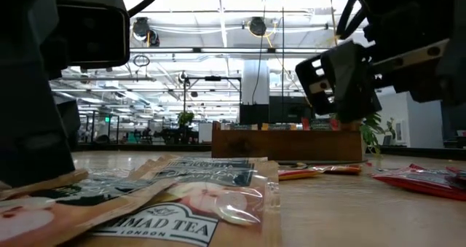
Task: Pick & Place Tea
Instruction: Put the brown tea bag into the left section of the wooden organiser
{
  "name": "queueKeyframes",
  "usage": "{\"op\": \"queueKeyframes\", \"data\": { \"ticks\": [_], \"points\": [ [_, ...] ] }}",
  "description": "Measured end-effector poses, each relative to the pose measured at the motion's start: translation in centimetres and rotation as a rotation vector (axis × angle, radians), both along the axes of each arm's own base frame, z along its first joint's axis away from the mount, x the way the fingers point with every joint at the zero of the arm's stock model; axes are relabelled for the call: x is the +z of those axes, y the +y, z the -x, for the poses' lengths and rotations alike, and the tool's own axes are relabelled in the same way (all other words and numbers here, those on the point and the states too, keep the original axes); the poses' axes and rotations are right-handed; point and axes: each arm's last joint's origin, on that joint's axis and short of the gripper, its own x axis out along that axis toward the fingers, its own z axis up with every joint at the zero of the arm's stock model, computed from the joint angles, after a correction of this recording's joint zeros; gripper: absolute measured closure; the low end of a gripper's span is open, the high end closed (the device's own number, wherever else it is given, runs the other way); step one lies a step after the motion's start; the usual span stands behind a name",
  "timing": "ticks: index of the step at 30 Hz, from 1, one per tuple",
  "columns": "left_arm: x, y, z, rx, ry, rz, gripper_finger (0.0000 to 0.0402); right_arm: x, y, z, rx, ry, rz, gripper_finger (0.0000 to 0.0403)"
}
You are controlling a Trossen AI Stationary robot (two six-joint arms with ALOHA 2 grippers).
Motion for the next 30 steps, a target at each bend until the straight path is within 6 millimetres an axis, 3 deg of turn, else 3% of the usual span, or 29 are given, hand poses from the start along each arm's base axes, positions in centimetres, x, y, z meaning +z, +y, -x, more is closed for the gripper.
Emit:
{"op": "queueKeyframes", "data": {
  "ticks": [23, 30],
  "points": [
    [-0.4, -0.1, 0.4, -0.040, -0.016, -0.118, 0.0188, -0.1, -0.1, 0.0, 0.002, 0.002, 0.004, 0.0200],
    [-1.9, -0.3, 0.0, -0.072, -0.019, -0.103, 0.0188, -0.1, -0.1, 0.0, 0.001, 0.001, 0.004, 0.0200]
  ]
}}
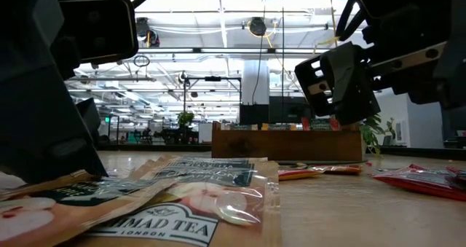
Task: Pick & Place Tea
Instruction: Put the brown tea bag into the left section of the wooden organiser
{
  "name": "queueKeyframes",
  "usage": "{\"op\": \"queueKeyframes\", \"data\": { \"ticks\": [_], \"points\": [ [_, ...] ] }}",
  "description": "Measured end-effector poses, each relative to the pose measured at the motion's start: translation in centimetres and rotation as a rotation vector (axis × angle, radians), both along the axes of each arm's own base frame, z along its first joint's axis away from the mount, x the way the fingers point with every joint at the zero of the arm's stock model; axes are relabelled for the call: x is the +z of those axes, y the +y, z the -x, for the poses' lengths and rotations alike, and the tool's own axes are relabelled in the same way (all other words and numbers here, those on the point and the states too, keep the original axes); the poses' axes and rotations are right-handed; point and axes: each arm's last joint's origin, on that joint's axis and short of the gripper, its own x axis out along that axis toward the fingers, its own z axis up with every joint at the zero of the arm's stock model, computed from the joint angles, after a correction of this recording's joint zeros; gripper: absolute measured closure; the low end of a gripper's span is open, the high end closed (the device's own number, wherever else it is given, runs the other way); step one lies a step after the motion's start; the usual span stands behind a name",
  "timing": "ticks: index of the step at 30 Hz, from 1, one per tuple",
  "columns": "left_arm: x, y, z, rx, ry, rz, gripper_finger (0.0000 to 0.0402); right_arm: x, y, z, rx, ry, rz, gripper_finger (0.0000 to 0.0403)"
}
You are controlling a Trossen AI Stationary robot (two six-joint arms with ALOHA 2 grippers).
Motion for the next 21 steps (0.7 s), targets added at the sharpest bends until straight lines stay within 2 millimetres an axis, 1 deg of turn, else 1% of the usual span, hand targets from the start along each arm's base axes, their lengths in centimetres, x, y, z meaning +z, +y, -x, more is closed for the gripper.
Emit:
{"op": "queueKeyframes", "data": {
  "ticks": [7, 10, 13, 19, 20, 21],
  "points": [
    [-0.07, -0.07, 0.04, -0.045, -0.008, -0.021, 0.0188, 0.00, -0.04, -0.02, -0.002, 0.000, 0.001, 0.0200],
    [-0.13, -0.06, 0.07, -0.058, -0.005, -0.031, 0.0203, 0.00, -0.05, -0.03, -0.003, 0.000, 0.001, 0.0200],
    [-0.19, -0.02, 0.09, -0.073, -0.009, -0.054, 0.0244, 0.00, -0.05, -0.02, -0.003, 0.000, 0.001, 0.0200],
    [-0.22, 0.02, 0.07, -0.120, -0.017, -0.083, 0.0365, -0.01, -0.05, -0.02, -0.003, 0.000, 0.001, 0.0200],
    [-0.17, -0.01, 0.06, -0.129, -0.021, -0.082, 0.0382, 0.00, -0.05, -0.03, -0.003, 0.000, 0.001, 0.0200],
    [0.00, -0.05, 0.07, -0.137, -0.028, -0.082, 0.0391, -0.01, -0.05, -0.03, -0.003, 0.000, 0.001, 0.0200]
  ]
}}
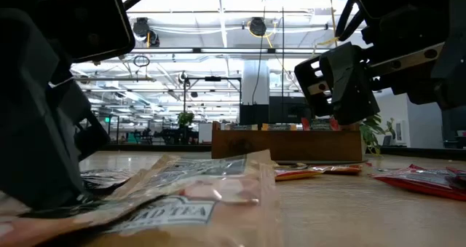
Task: Pick & Place Tea
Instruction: Put the brown tea bag into the left section of the wooden organiser
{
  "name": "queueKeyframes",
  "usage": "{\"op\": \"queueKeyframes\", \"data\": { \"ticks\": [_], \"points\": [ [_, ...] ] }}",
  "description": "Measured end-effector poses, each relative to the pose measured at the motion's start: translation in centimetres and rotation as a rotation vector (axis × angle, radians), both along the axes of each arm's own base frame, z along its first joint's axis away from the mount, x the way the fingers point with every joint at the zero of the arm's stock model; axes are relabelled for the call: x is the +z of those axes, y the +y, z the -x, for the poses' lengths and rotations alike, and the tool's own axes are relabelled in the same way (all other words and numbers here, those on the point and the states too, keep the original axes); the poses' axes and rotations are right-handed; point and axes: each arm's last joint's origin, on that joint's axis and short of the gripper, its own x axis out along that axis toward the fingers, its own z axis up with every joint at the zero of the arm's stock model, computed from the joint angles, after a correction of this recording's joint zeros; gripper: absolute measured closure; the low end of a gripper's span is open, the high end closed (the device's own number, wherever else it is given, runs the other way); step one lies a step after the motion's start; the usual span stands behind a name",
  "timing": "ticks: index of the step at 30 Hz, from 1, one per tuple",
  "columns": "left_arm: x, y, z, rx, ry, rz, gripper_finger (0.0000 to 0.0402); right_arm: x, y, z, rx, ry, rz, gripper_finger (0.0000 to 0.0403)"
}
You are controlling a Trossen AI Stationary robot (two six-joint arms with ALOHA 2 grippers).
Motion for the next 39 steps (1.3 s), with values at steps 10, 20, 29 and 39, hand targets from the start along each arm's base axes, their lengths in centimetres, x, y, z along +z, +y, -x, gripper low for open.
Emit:
{"op": "queueKeyframes", "data": {
  "ticks": [10, 20, 29, 39],
  "points": [
    [2.7, 0.5, 0.5, -0.027, -0.038, -0.064, 0.0397, 0.0, 0.0, 0.0, 0.000, 0.000, 0.000, 0.0200],
    [7.0, 1.9, 1.5, 0.038, -0.107, -0.168, 0.0399, -0.1, 0.0, 0.1, 0.000, 0.012, 0.008, 0.0200],
    [8.5, 2.7, 1.3, 0.092, -0.248, -0.396, 0.0399, -0.1, -0.4, -0.2, -0.110, -0.021, 0.065, 0.0200],
    [9.3, 2.4, 1.3, 0.057, -0.375, -0.609, 0.0400, 0.6, -0.8, -0.6, -0.118, -0.081, 0.056, 0.0200]
  ]
}}
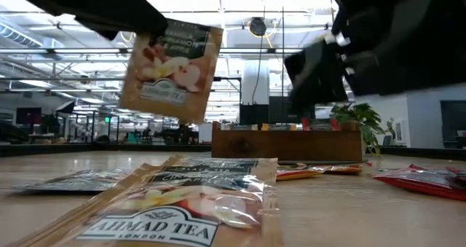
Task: Pick & Place Tea
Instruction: Put the brown tea bag into the left section of the wooden organiser
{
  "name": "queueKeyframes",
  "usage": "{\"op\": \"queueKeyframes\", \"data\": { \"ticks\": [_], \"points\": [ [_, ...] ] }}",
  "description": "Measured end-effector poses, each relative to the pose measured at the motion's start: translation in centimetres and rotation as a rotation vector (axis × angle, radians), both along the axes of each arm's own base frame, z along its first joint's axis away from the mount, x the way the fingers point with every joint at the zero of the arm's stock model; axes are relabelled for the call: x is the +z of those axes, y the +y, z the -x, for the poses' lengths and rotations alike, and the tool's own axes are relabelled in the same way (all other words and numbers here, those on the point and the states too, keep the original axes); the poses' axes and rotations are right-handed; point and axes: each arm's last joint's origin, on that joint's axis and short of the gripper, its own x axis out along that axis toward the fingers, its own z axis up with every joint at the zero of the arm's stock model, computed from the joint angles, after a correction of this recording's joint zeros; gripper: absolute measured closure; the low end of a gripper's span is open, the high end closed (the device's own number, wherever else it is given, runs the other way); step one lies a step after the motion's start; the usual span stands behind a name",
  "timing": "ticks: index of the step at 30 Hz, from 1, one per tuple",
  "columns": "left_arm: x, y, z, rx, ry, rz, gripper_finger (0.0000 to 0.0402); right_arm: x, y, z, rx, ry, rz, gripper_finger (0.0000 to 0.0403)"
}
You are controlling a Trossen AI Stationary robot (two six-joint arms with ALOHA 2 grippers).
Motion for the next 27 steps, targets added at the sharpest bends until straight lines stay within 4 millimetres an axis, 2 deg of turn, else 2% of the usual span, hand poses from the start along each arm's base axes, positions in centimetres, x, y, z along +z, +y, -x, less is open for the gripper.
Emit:
{"op": "queueKeyframes", "data": {
  "ticks": [6, 11, 16, 19, 23, 27],
  "points": [
    [0.5, 1.0, -0.4, -0.001, -0.012, -0.169, 0.0400, 1.7, -0.4, -0.1, 0.008, -0.086, 0.013, 0.0200],
    [0.5, 2.0, -1.1, 0.024, -0.007, -0.207, 0.0400, 4.1, -1.3, 0.0, -0.006, -0.151, 0.009, 0.0200],
    [0.8, 2.3, -1.2, 0.018, -0.008, -0.240, 0.0400, 6.6, -2.9, 1.7, -0.025, -0.233, -0.001, 0.0200],
    [1.7, 2.5, -1.0, 0.004, -0.031, -0.257, 0.0398, 7.7, -4.3, 3.4, -0.092, -0.285, -0.011, 0.0200],
    [3.6, 3.2, -0.8, 0.010, -0.079, -0.247, 0.0399, 7.5, -6.0, 5.7, -0.148, -0.370, -0.042, 0.0200],
    [4.5, 4.0, -0.8, 0.022, -0.094, -0.248, 0.0398, 6.4, -7.1, 7.2, -0.176, -0.448, -0.094, 0.0200]
  ]
}}
